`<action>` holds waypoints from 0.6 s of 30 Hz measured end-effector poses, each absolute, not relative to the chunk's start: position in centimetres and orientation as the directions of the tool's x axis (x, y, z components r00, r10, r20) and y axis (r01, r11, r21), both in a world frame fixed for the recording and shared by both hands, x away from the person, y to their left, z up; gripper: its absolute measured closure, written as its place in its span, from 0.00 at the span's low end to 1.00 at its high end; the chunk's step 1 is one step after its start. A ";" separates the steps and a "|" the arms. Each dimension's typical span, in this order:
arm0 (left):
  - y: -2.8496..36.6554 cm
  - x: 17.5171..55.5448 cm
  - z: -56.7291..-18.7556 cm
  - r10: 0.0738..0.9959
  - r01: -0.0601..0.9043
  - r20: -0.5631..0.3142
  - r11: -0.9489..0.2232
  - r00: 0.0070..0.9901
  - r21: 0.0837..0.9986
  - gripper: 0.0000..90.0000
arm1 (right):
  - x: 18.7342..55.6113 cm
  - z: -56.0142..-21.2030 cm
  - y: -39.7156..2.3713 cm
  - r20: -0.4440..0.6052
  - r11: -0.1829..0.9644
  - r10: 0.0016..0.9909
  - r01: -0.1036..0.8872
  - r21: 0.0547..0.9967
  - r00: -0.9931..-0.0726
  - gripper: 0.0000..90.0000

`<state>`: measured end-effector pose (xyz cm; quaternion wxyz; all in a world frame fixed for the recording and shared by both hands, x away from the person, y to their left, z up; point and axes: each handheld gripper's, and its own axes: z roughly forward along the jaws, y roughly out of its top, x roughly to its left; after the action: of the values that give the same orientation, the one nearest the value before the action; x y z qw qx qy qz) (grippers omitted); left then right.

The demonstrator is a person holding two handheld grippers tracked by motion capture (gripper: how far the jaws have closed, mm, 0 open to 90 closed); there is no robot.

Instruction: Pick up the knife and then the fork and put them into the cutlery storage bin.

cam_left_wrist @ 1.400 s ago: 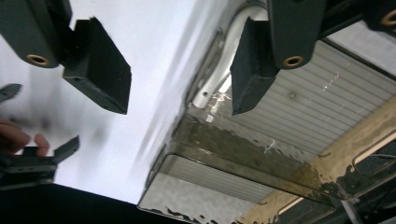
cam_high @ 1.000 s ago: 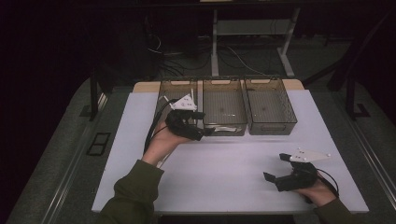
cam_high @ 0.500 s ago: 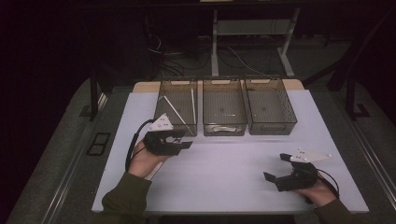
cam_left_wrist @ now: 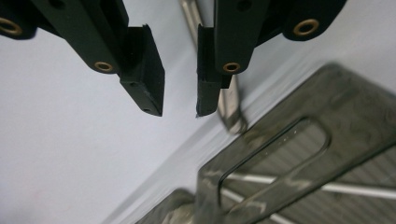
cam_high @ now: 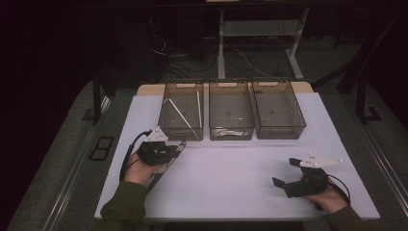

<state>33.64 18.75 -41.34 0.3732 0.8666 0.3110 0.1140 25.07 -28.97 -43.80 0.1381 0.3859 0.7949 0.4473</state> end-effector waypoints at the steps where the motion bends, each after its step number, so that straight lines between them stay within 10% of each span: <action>1: 19.0 33.7 -41.5 0.626 0.458 -0.037 -0.527 0.779 0.716 0.77 | 25.1 -43.8 -29.0 0.125 0.302 0.736 0.488 0.819 -0.665 0.01; 18: 22.0 32.8 -42.8 0.655 0.503 -0.047 -0.530 0.754 0.683 0.78 | 25.2 -43.8 -29.0 0.128 0.301 0.737 0.492 0.817 -0.664 0.01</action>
<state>32.82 22.00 -42.84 0.3517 0.8679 0.3338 0.1080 25.16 -29.01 -43.84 0.1371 0.3864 0.7949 0.4473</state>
